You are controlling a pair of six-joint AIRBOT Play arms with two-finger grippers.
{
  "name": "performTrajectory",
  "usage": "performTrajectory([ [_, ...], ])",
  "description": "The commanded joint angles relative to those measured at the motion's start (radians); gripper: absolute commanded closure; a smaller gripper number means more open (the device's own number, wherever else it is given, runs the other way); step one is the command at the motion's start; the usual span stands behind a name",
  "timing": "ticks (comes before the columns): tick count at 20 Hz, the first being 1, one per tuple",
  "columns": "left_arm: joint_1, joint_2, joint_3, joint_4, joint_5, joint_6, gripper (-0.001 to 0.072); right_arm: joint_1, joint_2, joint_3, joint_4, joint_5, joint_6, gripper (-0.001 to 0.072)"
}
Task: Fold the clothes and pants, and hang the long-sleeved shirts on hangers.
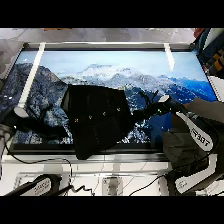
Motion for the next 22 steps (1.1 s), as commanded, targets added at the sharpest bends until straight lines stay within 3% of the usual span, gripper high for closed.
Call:
performTrajectory([
  [1, 0.006, 0.009, -0.190, -0.098, 0.063, 0.075, 0.0021, 0.001, 0.002, 0.001, 0.005, -0.003, -0.011, 0.0682],
  [3, 0.006, 0.009, -0.251, -0.116, 0.070, 0.105, 0.0048, 0.001, 0.003, 0.001, 0.022, -0.004, -0.011, 0.0682],
  [5, -0.005, 0.009, -0.294, -0.133, 0.085, 0.131, 0.0213, 0.001, 0.003, 0.001, 0.044, -0.008, -0.011, 0.0682],
  [10, -0.186, 0.006, -0.298, -0.256, 0.270, 0.133, 0.0218, 0.001, 0.003, 0.001, 0.074, -0.006, -0.011, 0.0683],
  [11, -0.238, 0.006, -0.297, -0.266, 0.302, 0.132, 0.0246, 0.001, 0.006, 0.001, 0.076, -0.012, -0.012, 0.0682],
  [12, -0.293, 0.006, -0.292, -0.267, 0.323, 0.132, 0.0362, 0.001, 0.016, 0.001, 0.071, -0.032, -0.013, 0.0682],
  [14, -0.370, 0.006, -0.266, -0.266, 0.334, 0.148, 0.0695, 0.001, 0.061, 0.001, 0.059, -0.093, -0.013, 0.0683],
  [18, -0.357, 0.011, -0.103, -0.207, 0.303, 0.154, 0.0700, 0.001, 0.229, 0.001, -0.002, -0.182, -0.013, 0.0683],
  [22, -0.214, 0.067, 0.188, -0.173, 0.216, 0.151, 0.0700, 0.001, 0.452, 0.001, -0.035, -0.187, -0.012, 0.0683],
])
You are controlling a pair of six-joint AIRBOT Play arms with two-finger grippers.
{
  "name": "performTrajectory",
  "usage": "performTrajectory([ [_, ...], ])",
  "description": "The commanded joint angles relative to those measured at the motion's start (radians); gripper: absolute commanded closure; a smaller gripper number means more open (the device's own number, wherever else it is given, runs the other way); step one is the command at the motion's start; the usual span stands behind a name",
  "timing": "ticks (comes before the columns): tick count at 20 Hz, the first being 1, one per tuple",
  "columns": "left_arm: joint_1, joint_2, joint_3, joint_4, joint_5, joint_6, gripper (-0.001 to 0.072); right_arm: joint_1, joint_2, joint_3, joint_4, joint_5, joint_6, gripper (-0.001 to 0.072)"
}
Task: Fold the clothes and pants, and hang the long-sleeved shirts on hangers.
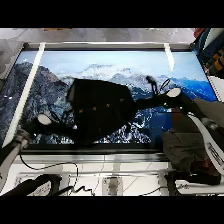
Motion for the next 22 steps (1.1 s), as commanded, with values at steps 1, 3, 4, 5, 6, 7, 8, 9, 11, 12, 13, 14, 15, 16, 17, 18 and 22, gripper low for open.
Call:
performTrajectory([
  [1, 0.109, 0.061, 0.254, 0.008, -0.076, 0.000, 0.0700, 0.000, 0.203, 0.002, -0.019, -0.027, 0.001, 0.0683],
  [3, 0.180, 0.137, 0.409, -0.033, -0.082, 0.001, 0.0700, 0.000, 0.330, 0.002, 0.030, -0.025, 0.007, 0.0682],
  [4, 0.206, 0.176, 0.468, -0.067, -0.082, 0.001, 0.0700, 0.000, 0.388, 0.002, 0.091, -0.024, 0.014, 0.0682],
  [5, 0.230, 0.221, 0.526, -0.100, -0.080, 0.002, 0.0700, 0.000, 0.449, 0.002, 0.176, -0.024, 0.020, 0.0682],
  [6, 0.248, 0.266, 0.572, -0.121, -0.075, 0.002, 0.0700, 0.000, 0.510, 0.002, 0.274, -0.024, 0.021, 0.0682],
  [7, 0.262, 0.319, 0.612, -0.125, -0.063, 0.002, 0.0700, 0.000, 0.564, 0.002, 0.360, -0.024, 0.021, 0.0682],
  [8, 0.272, 0.371, 0.638, -0.124, -0.042, 0.002, 0.0700, 0.000, 0.617, 0.002, 0.432, -0.024, 0.029, 0.0682],
  [9, 0.280, 0.434, 0.651, -0.124, -0.007, 0.002, 0.0700, 0.000, 0.673, 0.002, 0.487, -0.024, 0.051, 0.0682],
  [11, 0.283, 0.559, 0.652, -0.108, 0.071, 0.005, 0.0700, 0.000, 0.772, 0.002, 0.526, -0.020, 0.144, 0.0682],
  [12, 0.283, 0.613, 0.652, -0.093, 0.098, 0.005, 0.0700, 0.000, 0.816, 0.002, 0.526, -0.019, 0.197, 0.0683],
  [13, 0.283, 0.665, 0.652, -0.076, 0.119, 0.005, 0.0700, 0.000, 0.856, 0.002, 0.526, -0.018, 0.248, 0.0682],
  [14, 0.283, 0.706, 0.652, -0.059, 0.129, 0.005, 0.0700, 0.000, 0.886, 0.002, 0.526, -0.018, 0.287, 0.0683],
  [15, 0.283, 0.740, 0.652, -0.040, 0.128, 0.003, 0.0700, 0.000, 0.905, 0.001, 0.520, -0.008, 0.322, 0.0683],
  [16, 0.283, 0.762, 0.646, -0.034, 0.124, -0.017, 0.0700, 0.000, 0.910, 0.001, 0.497, 0.013, 0.351, 0.0683],
  [17, 0.283, 0.769, 0.632, -0.034, 0.107, -0.039, 0.0701, 0.000, 0.907, 0.000, 0.452, 0.037, 0.388, 0.0683],
  [18, 0.283, 0.764, 0.608, -0.035, 0.069, -0.060, 0.0701, 0.000, 0.891, -0.006, 0.386, 0.056, 0.439, 0.0683],
  [22, 0.280, 0.638, 0.370, -0.129, 0.045, -0.102, 0.0701, 0.024, 0.738, -0.130, 0.273, -0.053, 0.561, 0.0683],
])
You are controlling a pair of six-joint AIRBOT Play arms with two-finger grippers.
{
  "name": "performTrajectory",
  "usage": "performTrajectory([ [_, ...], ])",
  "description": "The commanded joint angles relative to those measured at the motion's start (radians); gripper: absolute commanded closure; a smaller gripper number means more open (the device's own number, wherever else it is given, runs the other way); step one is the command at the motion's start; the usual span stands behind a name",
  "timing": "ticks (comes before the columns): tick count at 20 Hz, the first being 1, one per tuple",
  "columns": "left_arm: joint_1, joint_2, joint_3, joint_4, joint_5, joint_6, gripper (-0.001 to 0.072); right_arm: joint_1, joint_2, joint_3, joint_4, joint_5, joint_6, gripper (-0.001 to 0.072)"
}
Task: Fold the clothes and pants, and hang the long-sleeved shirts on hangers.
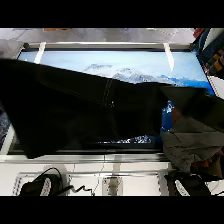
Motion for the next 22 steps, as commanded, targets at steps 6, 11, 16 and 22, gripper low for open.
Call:
performTrajectory([
  [6, -0.215, -0.513, -0.338, -0.297, 0.414, 0.084, 0.0701, 0.197, -0.552, -0.127, -0.145, -0.589, 0.109, 0.0683],
  [11, -0.224, -0.669, -0.290, -0.257, 0.145, 0.049, 0.0702, 0.026, -0.696, -0.043, -0.270, -0.422, 0.106, 0.0683],
  [16, -0.242, -0.752, -0.295, -0.018, -0.094, -0.111, 0.0701, -0.096, -0.723, -0.026, -0.661, -0.037, 0.109, 0.0683],
  [22, -0.363, -0.882, -0.302, -0.104, -0.106, -0.106, 0.0011, -0.107, -0.775, -0.016, -0.686, 0.003, -0.030, 0.0118],
])
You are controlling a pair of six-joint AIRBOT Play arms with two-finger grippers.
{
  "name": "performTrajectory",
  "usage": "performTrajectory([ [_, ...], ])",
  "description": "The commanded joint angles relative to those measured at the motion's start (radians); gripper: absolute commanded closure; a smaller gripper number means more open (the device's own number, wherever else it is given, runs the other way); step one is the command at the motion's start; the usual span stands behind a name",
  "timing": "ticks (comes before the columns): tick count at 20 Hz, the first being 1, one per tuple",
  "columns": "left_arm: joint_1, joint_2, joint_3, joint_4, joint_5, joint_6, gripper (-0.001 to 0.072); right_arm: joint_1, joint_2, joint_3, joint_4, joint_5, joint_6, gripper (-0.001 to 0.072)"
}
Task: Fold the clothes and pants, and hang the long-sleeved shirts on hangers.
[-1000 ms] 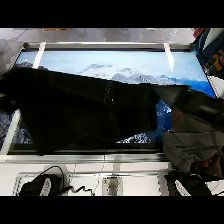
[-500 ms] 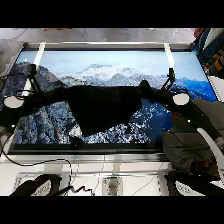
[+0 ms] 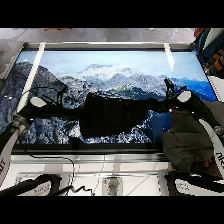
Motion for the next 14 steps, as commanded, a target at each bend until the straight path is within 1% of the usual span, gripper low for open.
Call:
performTrajectory([
  [1, -0.056, -0.068, -0.002, -0.011, -0.028, -0.009, 0.0011, -0.027, -0.020, 0.023, -0.048, 0.006, -0.052, 0.0118],
  [3, -0.056, -0.078, -0.002, -0.011, -0.016, -0.010, 0.0011, -0.061, -0.053, 0.074, -0.040, 0.004, -0.045, 0.0118],
  [4, -0.053, -0.079, -0.002, -0.011, -0.015, -0.010, 0.0011, -0.084, -0.088, 0.111, -0.034, 0.029, -0.045, 0.0119],
  [5, -0.053, -0.079, -0.001, -0.011, -0.015, -0.010, 0.0011, -0.109, -0.130, 0.151, -0.019, 0.069, -0.045, 0.0119],
  [7, -0.053, -0.079, -0.001, -0.011, -0.014, -0.010, 0.0011, -0.164, -0.239, 0.238, 0.062, 0.192, -0.063, 0.0117],
  [8, -0.053, -0.079, -0.001, -0.011, -0.010, -0.010, 0.0011, -0.184, -0.301, 0.277, 0.122, 0.262, -0.100, 0.0112],
  [9, -0.053, -0.079, -0.002, -0.010, -0.001, -0.009, 0.0012, -0.194, -0.353, 0.303, 0.176, 0.305, -0.130, 0.0087],
  [10, -0.053, -0.079, -0.002, -0.010, 0.011, -0.010, 0.0012, -0.194, -0.399, 0.320, 0.223, 0.323, -0.168, 0.0087],
  [12, -0.053, -0.079, -0.002, -0.011, 0.035, -0.010, 0.0016, -0.175, -0.468, 0.325, 0.299, 0.312, -0.266, 0.0086],
  [14, -0.053, -0.079, -0.002, -0.010, 0.053, -0.010, 0.0017, -0.138, -0.519, 0.325, 0.316, 0.270, -0.286, 0.0086],
])
